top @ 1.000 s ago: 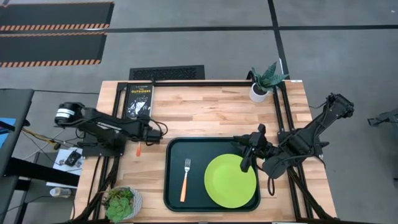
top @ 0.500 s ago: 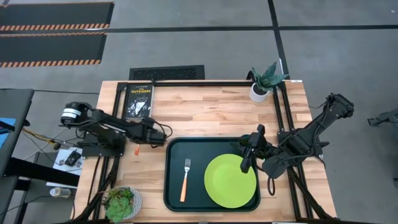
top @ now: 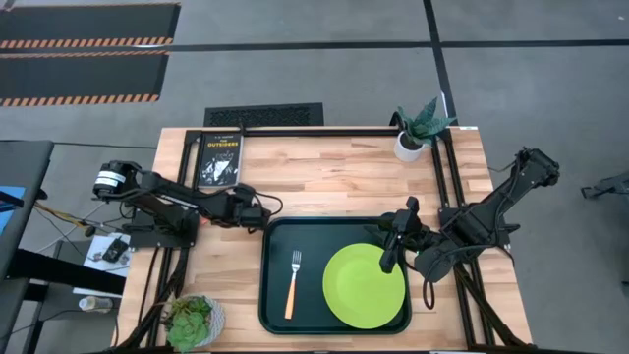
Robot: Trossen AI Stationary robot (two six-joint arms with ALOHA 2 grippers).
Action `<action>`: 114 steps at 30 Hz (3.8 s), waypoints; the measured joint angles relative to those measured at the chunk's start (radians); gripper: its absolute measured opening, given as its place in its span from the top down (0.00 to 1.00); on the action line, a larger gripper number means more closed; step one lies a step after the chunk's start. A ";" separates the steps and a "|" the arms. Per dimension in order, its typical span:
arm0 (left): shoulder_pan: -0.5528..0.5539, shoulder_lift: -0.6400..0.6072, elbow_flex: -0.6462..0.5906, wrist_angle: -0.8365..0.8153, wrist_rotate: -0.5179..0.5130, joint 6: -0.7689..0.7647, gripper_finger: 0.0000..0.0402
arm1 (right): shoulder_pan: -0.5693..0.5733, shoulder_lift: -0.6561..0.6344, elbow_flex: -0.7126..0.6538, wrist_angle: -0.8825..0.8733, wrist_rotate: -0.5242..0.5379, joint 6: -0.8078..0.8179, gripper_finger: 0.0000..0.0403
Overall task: Pick and place plate/cup/fork/spoon on tray
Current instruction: Put the orange spoon on the black serving tray to the left of the light orange fork
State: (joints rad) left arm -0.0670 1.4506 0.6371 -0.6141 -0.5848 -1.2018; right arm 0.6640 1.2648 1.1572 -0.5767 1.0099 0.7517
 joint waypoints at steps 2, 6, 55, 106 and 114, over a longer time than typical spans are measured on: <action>0.000 0.000 0.024 -0.002 -0.009 0.031 0.56 | 0.000 0.000 0.000 0.000 0.000 0.000 0.68; 0.001 0.000 0.079 -0.017 -0.037 0.135 0.56 | 0.000 0.000 -0.015 0.000 0.001 0.000 0.68; 0.351 -0.473 -0.152 0.099 0.502 0.959 0.56 | 0.001 0.000 -0.018 0.008 -0.019 0.010 0.68; 0.346 -0.220 -0.133 0.290 0.454 0.759 0.56 | 0.001 0.000 -0.016 0.008 -0.051 0.009 0.68; 0.401 -0.221 -0.118 0.251 0.666 1.036 0.56 | 0.001 0.000 -0.016 0.008 -0.069 0.028 0.68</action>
State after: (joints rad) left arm 0.3345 1.2297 0.5190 -0.3631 0.0811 -0.1654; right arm 0.6651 1.2648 1.1408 -0.5686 0.9409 0.7795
